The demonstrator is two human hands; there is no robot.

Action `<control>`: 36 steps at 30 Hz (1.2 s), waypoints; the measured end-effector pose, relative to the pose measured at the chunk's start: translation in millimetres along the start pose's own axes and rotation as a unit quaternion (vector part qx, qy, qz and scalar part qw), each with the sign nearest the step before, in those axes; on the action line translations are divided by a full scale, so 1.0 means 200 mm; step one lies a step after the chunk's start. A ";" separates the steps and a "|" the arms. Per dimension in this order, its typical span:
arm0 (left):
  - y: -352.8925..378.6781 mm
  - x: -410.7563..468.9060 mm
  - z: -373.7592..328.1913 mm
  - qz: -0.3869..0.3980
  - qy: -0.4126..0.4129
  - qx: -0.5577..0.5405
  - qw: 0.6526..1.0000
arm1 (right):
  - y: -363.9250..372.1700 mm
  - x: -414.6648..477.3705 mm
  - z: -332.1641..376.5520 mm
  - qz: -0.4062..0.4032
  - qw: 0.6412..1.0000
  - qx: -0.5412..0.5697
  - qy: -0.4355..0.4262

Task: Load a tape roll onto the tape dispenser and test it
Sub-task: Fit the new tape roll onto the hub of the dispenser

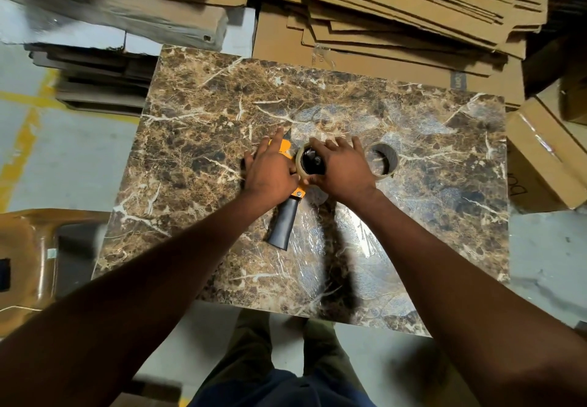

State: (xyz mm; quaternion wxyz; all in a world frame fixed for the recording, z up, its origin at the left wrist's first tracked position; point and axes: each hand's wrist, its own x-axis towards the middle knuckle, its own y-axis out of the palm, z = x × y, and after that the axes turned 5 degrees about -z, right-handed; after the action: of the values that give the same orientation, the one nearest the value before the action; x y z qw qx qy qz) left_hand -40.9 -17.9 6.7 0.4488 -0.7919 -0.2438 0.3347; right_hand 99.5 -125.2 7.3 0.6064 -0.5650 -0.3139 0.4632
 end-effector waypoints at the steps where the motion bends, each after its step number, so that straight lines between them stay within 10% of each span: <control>1: 0.01 0.00 0.01 -0.004 0.005 0.001 1.000 | 0.01 0.00 0.01 -0.002 1.000 0.005 -0.001; 22: 0.07 -0.10 0.14 -0.123 0.068 -0.114 0.984 | 0.01 0.01 0.07 0.047 0.997 -0.030 0.046; 36: 0.11 -0.16 0.06 -0.165 -0.123 -0.113 0.972 | -0.02 0.03 0.17 0.068 0.995 -0.062 0.049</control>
State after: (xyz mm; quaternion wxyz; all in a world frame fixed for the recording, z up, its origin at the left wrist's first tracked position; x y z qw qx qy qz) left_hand -69.0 -43.1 -7.7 0.3721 -0.7388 -0.4610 0.3213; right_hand 72.4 -106.0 16.0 0.5524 -0.6435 -0.2724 0.4546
